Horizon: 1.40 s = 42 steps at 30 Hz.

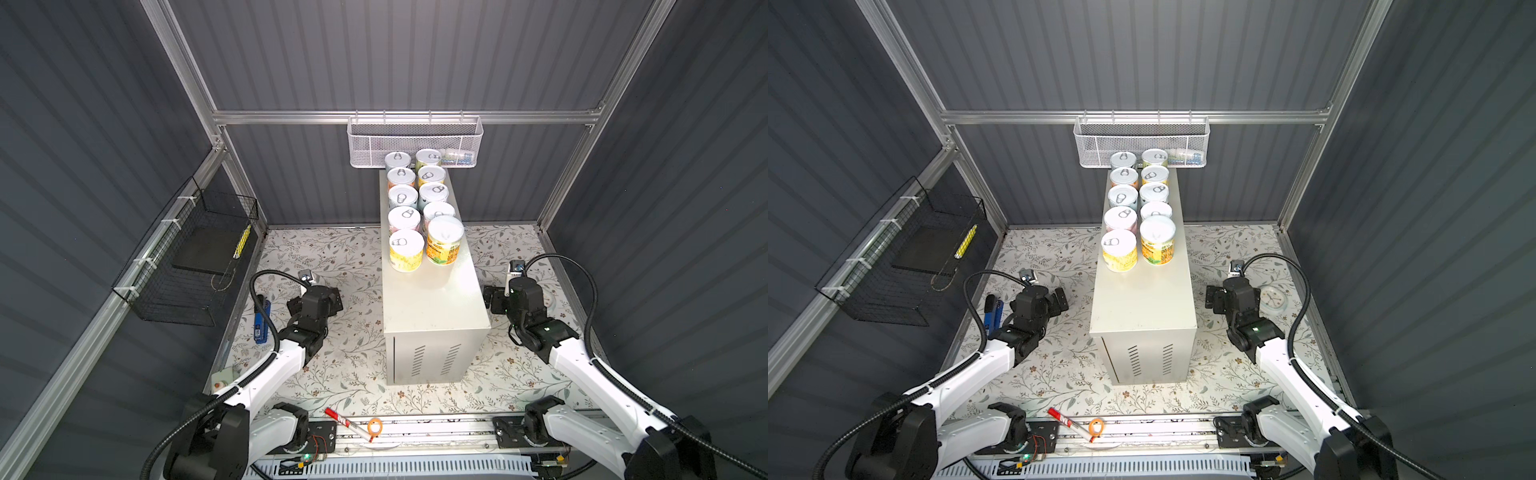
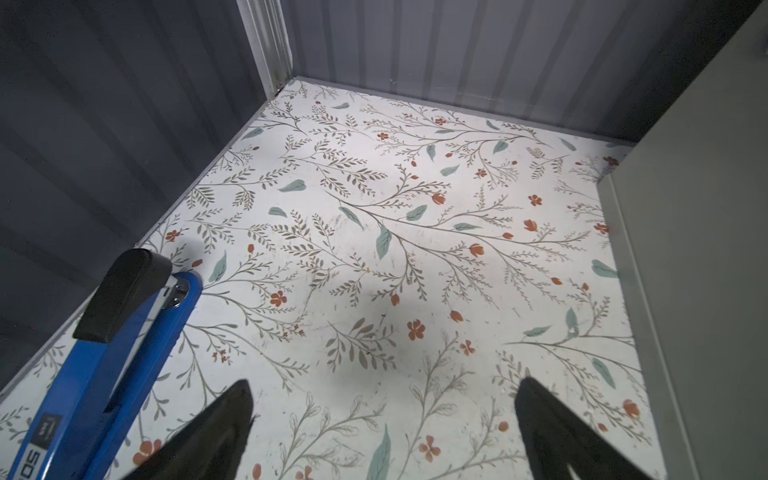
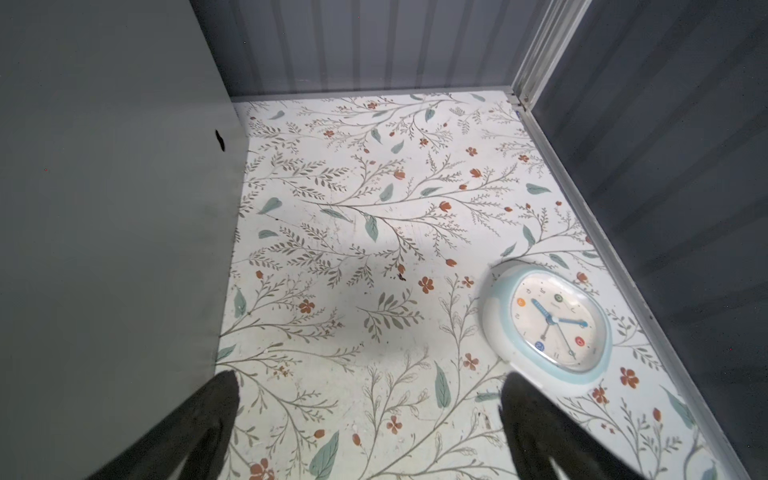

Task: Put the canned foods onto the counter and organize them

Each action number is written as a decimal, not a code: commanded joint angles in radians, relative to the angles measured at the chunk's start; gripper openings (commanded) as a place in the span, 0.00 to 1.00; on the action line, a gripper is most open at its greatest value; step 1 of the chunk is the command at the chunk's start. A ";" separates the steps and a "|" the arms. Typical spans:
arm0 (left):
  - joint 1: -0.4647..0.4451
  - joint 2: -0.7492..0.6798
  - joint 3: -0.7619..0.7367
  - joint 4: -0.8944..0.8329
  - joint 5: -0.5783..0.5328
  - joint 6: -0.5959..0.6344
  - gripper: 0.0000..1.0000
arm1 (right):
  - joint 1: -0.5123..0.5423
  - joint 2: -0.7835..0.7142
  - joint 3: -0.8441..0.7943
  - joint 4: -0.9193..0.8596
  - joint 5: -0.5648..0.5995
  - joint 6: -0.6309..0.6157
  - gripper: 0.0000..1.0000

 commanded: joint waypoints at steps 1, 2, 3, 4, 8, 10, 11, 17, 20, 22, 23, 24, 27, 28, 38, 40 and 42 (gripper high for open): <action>0.005 0.035 -0.055 0.160 -0.117 0.060 0.99 | -0.011 0.021 -0.062 0.156 0.101 -0.015 0.99; 0.004 0.041 -0.046 0.149 -0.115 0.084 0.99 | -0.016 0.027 -0.088 0.204 0.126 -0.039 0.99; 0.005 0.053 -0.048 0.180 -0.111 0.106 1.00 | -0.022 0.035 -0.118 0.265 0.149 -0.067 0.99; 0.005 0.063 -0.048 0.199 -0.107 0.128 0.99 | -0.025 0.041 -0.145 0.314 0.172 -0.091 0.99; 0.005 0.134 -0.058 0.313 -0.130 0.261 0.99 | -0.040 0.095 -0.286 0.608 0.238 -0.155 0.99; 0.005 0.172 -0.061 0.322 -0.147 0.298 0.99 | -0.064 0.142 -0.339 0.746 0.234 -0.190 0.99; 0.005 0.191 -0.067 0.332 -0.150 0.300 0.99 | -0.070 0.141 -0.342 0.760 0.235 -0.210 0.99; 0.027 0.308 -0.099 0.498 -0.058 0.276 0.99 | -0.195 0.270 -0.335 0.975 0.103 -0.275 0.99; 0.052 0.347 -0.119 0.629 -0.032 0.278 1.00 | -0.228 0.286 -0.265 0.846 0.046 -0.239 0.99; 0.092 0.362 -0.074 0.550 0.003 0.241 1.00 | -0.239 0.277 -0.307 0.932 -0.022 -0.217 0.99; 0.120 0.381 -0.039 0.500 0.034 0.223 1.00 | -0.254 0.274 -0.339 0.993 -0.071 -0.181 0.99; 0.144 0.400 -0.008 0.459 0.070 0.209 0.99 | -0.274 0.285 -0.360 1.043 -0.137 -0.178 0.99; 0.205 0.451 0.080 0.341 0.172 0.186 0.99 | -0.297 0.430 -0.399 1.243 -0.161 -0.163 0.99; 0.213 0.454 0.083 0.340 0.196 0.199 0.99 | -0.299 0.495 -0.414 1.370 -0.167 -0.179 0.99; 0.218 0.417 -0.072 0.637 0.087 0.301 0.99 | -0.331 0.456 -0.311 1.118 -0.217 -0.140 0.99; 0.234 0.514 -0.098 0.782 0.131 0.291 0.99 | -0.349 0.440 -0.298 1.058 -0.237 -0.120 0.99; 0.238 0.568 -0.074 0.820 0.125 0.297 1.00 | -0.361 0.449 -0.301 1.082 -0.255 -0.114 0.99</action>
